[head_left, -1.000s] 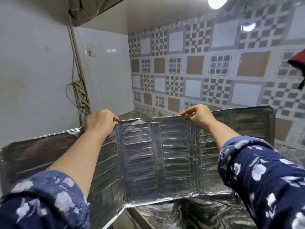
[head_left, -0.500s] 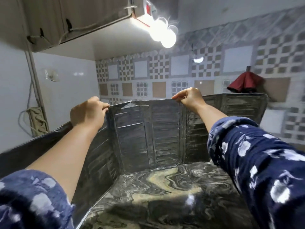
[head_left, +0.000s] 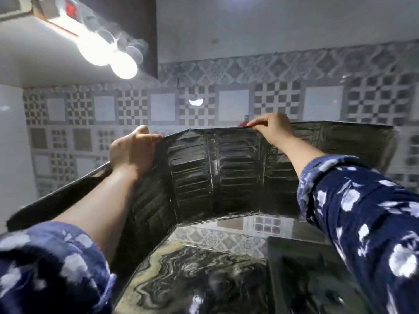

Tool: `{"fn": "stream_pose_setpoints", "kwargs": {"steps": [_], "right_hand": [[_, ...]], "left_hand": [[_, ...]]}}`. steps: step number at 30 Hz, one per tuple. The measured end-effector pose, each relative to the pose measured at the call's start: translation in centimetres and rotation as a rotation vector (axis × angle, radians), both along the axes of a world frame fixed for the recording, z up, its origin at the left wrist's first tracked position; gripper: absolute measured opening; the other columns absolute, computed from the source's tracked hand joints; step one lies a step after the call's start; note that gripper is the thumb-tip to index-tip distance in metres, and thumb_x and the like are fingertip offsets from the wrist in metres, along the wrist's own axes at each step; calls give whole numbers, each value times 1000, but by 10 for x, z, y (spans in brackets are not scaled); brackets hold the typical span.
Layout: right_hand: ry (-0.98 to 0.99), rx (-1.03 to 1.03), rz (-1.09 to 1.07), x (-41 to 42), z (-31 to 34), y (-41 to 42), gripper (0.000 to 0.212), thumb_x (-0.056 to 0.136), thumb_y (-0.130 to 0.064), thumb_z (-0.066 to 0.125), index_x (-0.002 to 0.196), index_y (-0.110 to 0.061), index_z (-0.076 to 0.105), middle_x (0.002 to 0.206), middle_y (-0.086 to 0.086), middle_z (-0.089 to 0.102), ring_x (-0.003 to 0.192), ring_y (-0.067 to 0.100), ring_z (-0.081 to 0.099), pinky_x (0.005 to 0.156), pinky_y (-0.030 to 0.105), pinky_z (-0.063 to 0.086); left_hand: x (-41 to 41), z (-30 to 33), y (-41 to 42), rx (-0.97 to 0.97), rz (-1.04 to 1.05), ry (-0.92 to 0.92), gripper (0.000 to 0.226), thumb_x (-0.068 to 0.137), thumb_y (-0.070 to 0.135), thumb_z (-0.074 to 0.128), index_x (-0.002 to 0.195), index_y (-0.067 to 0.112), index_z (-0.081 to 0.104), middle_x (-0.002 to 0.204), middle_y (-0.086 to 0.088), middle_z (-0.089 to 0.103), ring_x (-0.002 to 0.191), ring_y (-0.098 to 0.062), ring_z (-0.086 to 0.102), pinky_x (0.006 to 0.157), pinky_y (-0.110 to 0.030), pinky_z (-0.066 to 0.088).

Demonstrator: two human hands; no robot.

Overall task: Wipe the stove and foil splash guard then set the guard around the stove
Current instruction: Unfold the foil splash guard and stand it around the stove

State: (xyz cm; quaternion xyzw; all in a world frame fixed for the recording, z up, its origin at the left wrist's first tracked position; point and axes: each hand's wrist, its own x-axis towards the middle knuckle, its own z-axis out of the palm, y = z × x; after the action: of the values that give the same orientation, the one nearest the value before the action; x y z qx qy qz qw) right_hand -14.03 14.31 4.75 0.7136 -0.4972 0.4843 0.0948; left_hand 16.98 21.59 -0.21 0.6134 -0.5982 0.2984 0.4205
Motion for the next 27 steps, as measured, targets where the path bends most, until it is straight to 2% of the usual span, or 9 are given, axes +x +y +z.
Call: {"fn": "stream_pose_setpoints", "kwargs": {"steps": [3,7,11,13,16,19,22,25,27], "right_hand": [[11,-9,-63,-59,-1,-13,16,86,-13,67,98,-15,76,108,6,73,106,22,65,96,29,46],[61,26,-148,-130,-9,-30,15,86,-16,67,98,-18,76,106,5,74,103,23,66,92,31,48],[41,74,-202,-189,-30,-44,17,87,-12,67,101,-15,75,107,7,73,102,23,66,82,22,41],[21,86,-213,-211,-47,-51,17,86,-11,67,101,-13,75,107,8,73,102,23,65,82,21,39],[-31,116,-212,-237,-73,-62,16,86,-9,67,99,-11,75,106,10,73,103,25,64,83,23,40],[-11,155,-242,-254,-96,-73,15,87,-12,67,96,-17,76,106,6,73,104,25,64,90,29,45],[-27,193,-271,-269,-112,-79,15,87,-14,66,93,-24,76,106,4,73,106,25,63,101,42,45],[-36,232,-279,-279,-128,-83,16,88,-15,65,93,-25,76,109,1,73,109,24,62,104,46,41],[-44,266,-294,-287,-141,-85,16,88,-16,64,92,-27,76,109,-1,73,110,24,61,104,50,39]], "left_hand": [[-49,-6,-40,-13,-60,-36,23,89,44,57,90,27,71,85,-5,67,67,-32,63,60,-32,41],[-111,-15,-81,32,-192,-90,21,91,35,59,108,37,70,90,-1,62,64,-21,49,59,-30,37],[-164,-33,-115,85,-269,-119,23,92,37,56,112,43,66,93,1,60,68,-25,57,59,-30,43],[-184,-47,-129,124,-315,-116,25,93,37,54,114,44,65,95,0,61,77,-31,63,65,-35,49],[-209,-69,-150,171,-367,-98,25,92,34,54,113,42,66,97,-2,60,85,-35,65,69,-39,49],[-228,-93,-171,241,-380,-45,24,91,35,54,110,41,67,105,3,64,93,-32,65,70,-36,47],[-239,-110,-185,279,-441,42,22,87,42,53,103,37,68,96,6,64,88,-29,66,68,-35,50],[-250,-120,-189,282,-469,-45,21,91,26,58,105,33,71,86,-2,57,82,-33,64,65,-41,51],[-257,-122,-189,307,-459,-94,20,92,28,56,105,33,72,86,-3,56,83,-32,63,62,-38,48]]}}
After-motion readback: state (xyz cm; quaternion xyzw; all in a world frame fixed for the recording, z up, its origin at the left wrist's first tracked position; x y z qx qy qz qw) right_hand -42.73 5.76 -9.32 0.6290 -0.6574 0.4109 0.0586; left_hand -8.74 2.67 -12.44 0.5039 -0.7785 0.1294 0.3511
